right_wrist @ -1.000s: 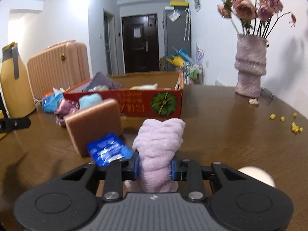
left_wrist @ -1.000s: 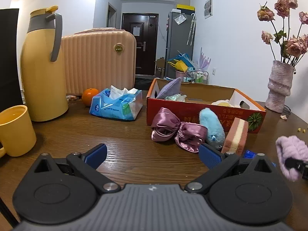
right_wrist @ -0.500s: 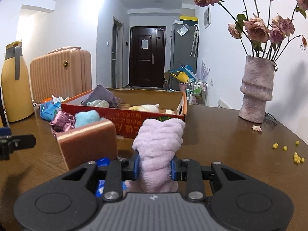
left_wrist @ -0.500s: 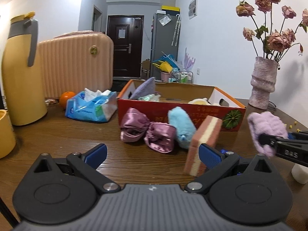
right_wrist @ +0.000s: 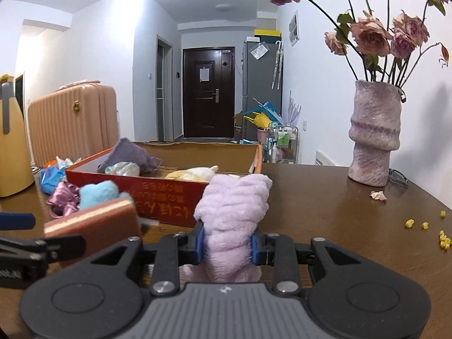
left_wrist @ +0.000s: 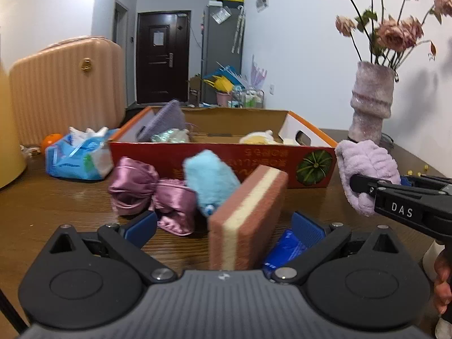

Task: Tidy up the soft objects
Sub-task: 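Grasp the pink-and-cream sponge block with the left tool while the right tool lifts the towel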

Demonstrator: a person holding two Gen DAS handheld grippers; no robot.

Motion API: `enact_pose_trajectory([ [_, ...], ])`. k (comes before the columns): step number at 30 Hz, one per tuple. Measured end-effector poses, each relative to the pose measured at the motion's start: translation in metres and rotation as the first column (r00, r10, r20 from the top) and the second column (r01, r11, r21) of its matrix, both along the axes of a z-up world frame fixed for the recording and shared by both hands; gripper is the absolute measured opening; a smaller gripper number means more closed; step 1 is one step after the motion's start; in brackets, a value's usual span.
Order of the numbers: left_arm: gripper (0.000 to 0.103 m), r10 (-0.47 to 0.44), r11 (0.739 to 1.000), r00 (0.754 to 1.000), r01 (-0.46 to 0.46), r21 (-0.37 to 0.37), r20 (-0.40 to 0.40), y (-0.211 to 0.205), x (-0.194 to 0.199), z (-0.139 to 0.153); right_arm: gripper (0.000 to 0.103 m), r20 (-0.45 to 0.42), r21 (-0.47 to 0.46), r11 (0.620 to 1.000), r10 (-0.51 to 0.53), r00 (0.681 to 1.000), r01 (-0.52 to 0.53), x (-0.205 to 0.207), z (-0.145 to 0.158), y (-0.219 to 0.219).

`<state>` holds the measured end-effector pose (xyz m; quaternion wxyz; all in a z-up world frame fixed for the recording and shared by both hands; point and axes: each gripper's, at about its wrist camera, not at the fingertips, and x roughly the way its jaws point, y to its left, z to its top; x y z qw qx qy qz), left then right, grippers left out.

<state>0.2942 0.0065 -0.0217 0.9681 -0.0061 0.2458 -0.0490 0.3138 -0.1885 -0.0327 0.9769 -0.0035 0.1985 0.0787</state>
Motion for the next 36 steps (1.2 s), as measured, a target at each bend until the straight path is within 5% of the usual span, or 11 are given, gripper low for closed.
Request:
enact_pose_trajectory([
  [13,0.102,-0.033,0.998,0.994,0.026,-0.065,-0.105,0.001,0.036,-0.011,0.030,-0.032,0.030,1.000,0.011,0.999,-0.010,0.003,-0.004,-0.005],
  [19,0.081,-0.057,0.995,0.992,0.047,-0.086,-0.115,0.003,0.035,-0.012,0.031,-0.020,0.019,1.000,0.018,1.000,-0.018,0.000,-0.004,-0.002],
  [24,0.053,-0.077,0.991,0.989,0.062,-0.114,-0.129,0.006,0.037,-0.014,0.031,-0.017,0.018,0.999,0.027,0.999,-0.027,-0.002,-0.003,0.000],
  [36,0.036,-0.082,0.993,0.993,0.074,-0.091,-0.084,0.003,0.025,-0.008,0.031,-0.011,0.000,0.999,0.032,0.999,-0.032,-0.004,-0.004,0.003],
])
